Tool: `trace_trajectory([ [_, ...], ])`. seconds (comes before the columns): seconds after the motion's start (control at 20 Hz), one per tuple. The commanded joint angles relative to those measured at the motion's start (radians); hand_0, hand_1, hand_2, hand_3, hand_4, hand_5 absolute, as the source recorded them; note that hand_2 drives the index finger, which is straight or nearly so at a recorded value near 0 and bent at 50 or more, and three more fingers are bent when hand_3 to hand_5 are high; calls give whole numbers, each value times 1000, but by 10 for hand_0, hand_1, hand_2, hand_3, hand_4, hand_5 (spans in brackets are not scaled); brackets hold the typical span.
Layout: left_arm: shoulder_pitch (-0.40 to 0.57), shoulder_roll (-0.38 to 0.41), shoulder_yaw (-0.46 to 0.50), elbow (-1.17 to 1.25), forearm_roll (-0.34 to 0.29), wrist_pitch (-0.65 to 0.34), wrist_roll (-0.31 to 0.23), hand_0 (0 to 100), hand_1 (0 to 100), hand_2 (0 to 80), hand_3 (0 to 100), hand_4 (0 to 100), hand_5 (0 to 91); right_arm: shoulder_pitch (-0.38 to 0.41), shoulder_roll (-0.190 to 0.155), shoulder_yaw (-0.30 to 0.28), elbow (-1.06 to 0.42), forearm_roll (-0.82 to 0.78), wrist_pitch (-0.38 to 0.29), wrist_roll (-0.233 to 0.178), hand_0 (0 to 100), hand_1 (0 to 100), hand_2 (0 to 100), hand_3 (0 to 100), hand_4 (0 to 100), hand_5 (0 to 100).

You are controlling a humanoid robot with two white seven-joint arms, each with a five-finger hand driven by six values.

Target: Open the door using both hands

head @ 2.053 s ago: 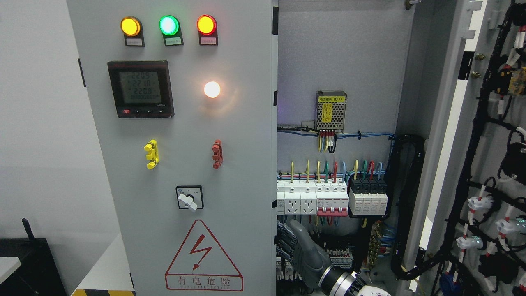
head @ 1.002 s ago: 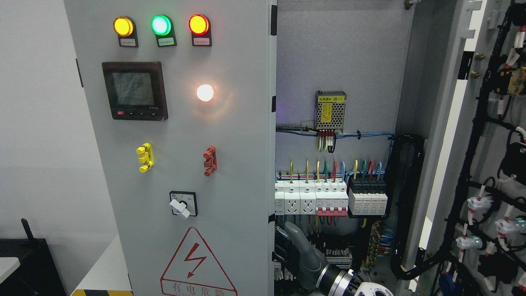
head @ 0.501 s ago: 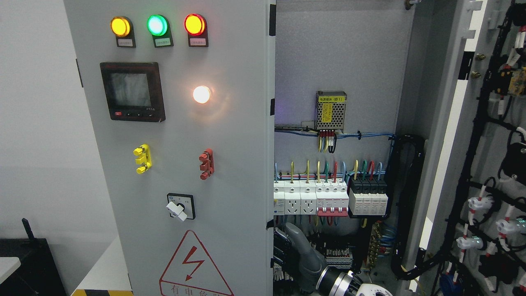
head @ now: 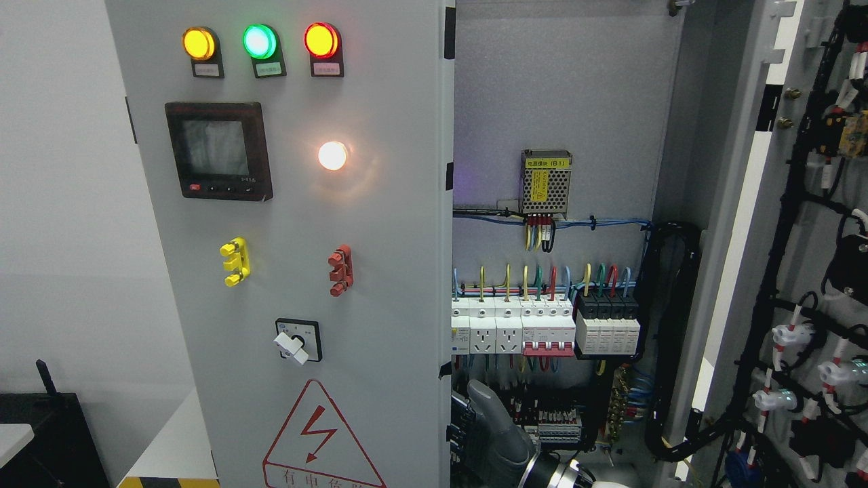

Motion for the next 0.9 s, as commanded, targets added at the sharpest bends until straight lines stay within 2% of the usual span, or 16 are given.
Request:
trace_trajectory([
  [0.0, 9, 0, 2, 0, 23, -1, 0, 0, 0, 0, 0, 31, 0, 18, 3, 32, -51, -28, 2, 3, 107, 0, 0, 0, 0, 0],
  [0.45, 9, 0, 2, 0, 23, 1, 0, 0, 0, 0, 0, 31, 0, 26, 8, 52, -68, -31, 2, 5, 107, 0, 0, 0, 0, 0],
  [0.6, 9, 0, 2, 0, 23, 1, 0, 0, 0, 0, 0, 31, 0, 28, 8, 52, -82, -31, 3, 28, 107, 0, 0, 0, 0, 0],
  [0.85, 11, 0, 2, 0, 23, 1, 0, 0, 0, 0, 0, 31, 0, 48, 6, 75, -110, -63, 3, 34, 107, 0, 0, 0, 0, 0],
])
